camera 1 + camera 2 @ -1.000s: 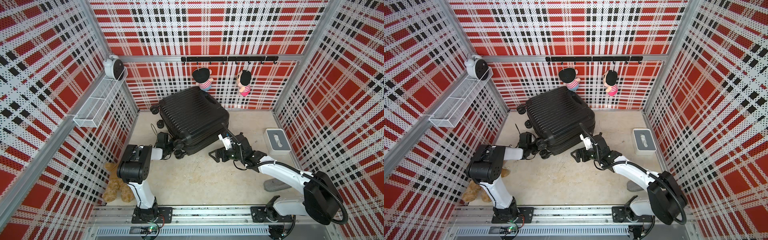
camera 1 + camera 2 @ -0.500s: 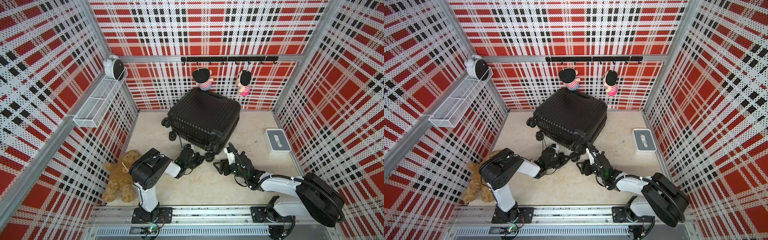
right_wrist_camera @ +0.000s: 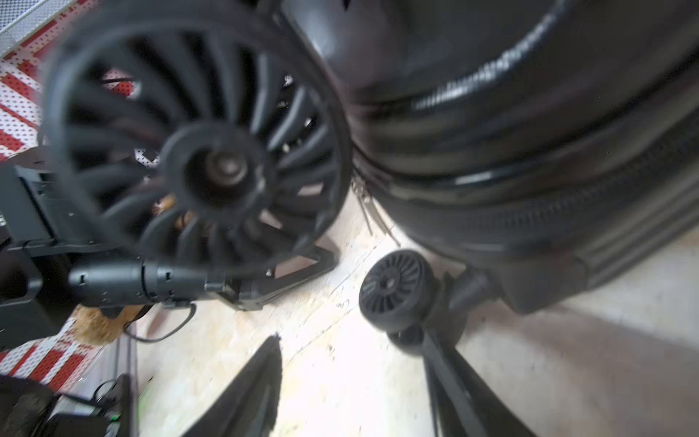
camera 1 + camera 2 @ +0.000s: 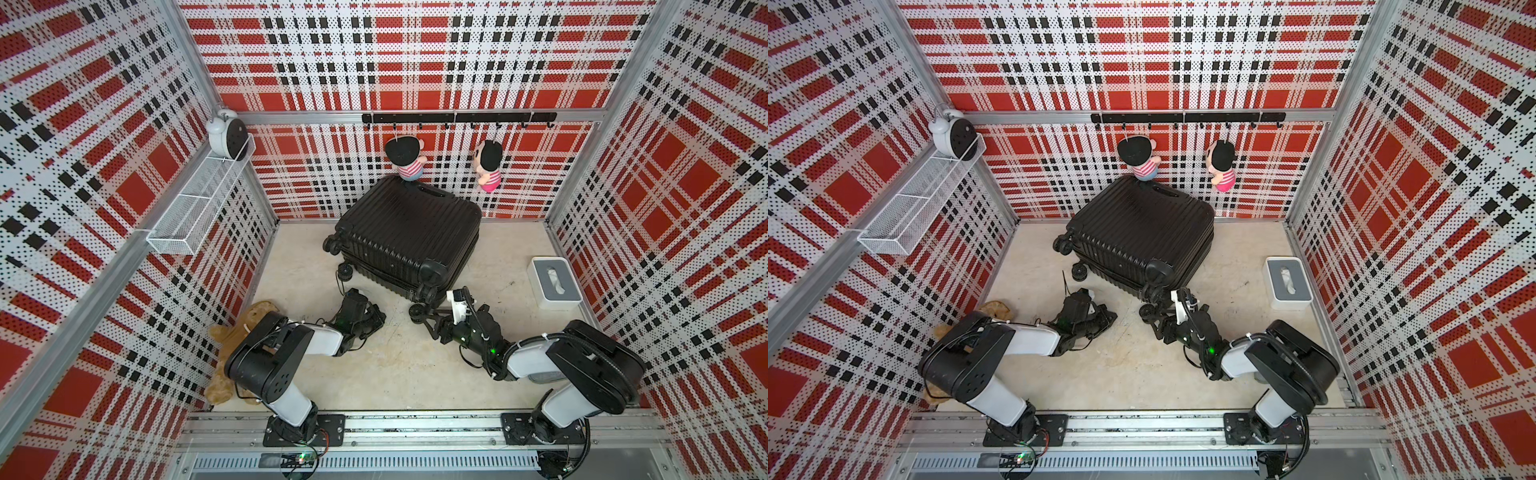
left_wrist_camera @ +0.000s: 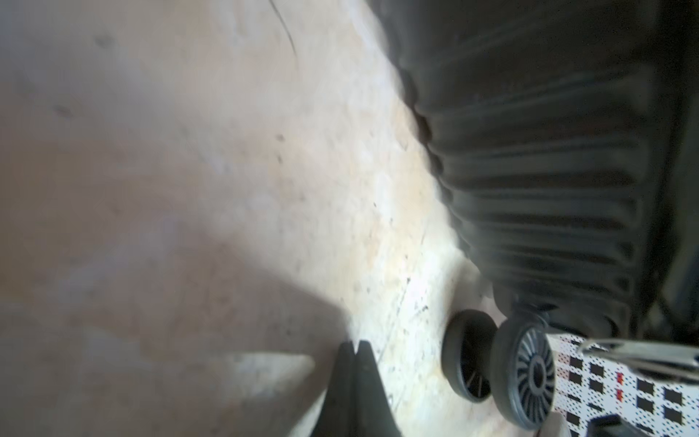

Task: Open the suitcase zippers
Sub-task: Adjust the suitcase at the center of the board, then unzip the zipper on the suitcase.

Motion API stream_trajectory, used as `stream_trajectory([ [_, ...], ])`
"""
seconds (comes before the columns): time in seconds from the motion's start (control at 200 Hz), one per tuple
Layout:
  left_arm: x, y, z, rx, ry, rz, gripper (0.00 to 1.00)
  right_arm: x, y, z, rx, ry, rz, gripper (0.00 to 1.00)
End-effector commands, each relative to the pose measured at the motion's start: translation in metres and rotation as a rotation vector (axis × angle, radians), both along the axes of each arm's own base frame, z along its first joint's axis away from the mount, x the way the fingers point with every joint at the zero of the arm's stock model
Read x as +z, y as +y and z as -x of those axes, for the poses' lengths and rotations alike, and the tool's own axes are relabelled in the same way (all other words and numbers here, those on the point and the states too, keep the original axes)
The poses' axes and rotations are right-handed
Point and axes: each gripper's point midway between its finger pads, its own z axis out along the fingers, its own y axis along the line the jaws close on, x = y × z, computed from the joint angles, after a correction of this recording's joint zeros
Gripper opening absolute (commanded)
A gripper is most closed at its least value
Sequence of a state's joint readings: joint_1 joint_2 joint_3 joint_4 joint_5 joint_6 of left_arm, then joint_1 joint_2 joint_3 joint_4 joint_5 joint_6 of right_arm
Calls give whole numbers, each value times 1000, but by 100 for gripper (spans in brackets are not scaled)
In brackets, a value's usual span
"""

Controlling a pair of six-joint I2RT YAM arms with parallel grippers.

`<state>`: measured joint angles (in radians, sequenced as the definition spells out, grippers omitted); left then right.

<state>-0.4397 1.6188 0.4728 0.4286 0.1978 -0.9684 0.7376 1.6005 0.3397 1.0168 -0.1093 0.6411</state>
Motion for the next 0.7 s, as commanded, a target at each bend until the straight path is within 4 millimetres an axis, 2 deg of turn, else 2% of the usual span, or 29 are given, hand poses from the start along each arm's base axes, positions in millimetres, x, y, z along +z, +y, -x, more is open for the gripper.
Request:
stream_trajectory([
  [0.0, 5, 6, -5, -21, -16, -27, 0, 14, 4, -18, -57, -88, -49, 62],
  [0.2, 7, 13, -9, -36, -11, -52, 0, -2, 3, -30, -127, -111, -117, 59],
  [0.416, 14, 26, -14, -32, -26, -72, 0, -13, 14, -38, -136, -103, -109, 59],
  [0.541, 16, 30, -16, -34, -29, -68, 0, -10, 20, -41, -130, -119, -106, 58],
  [0.696, 14, 30, -16, -43, -25, -66, 0, 9, 22, -35, -99, -168, -165, 57],
])
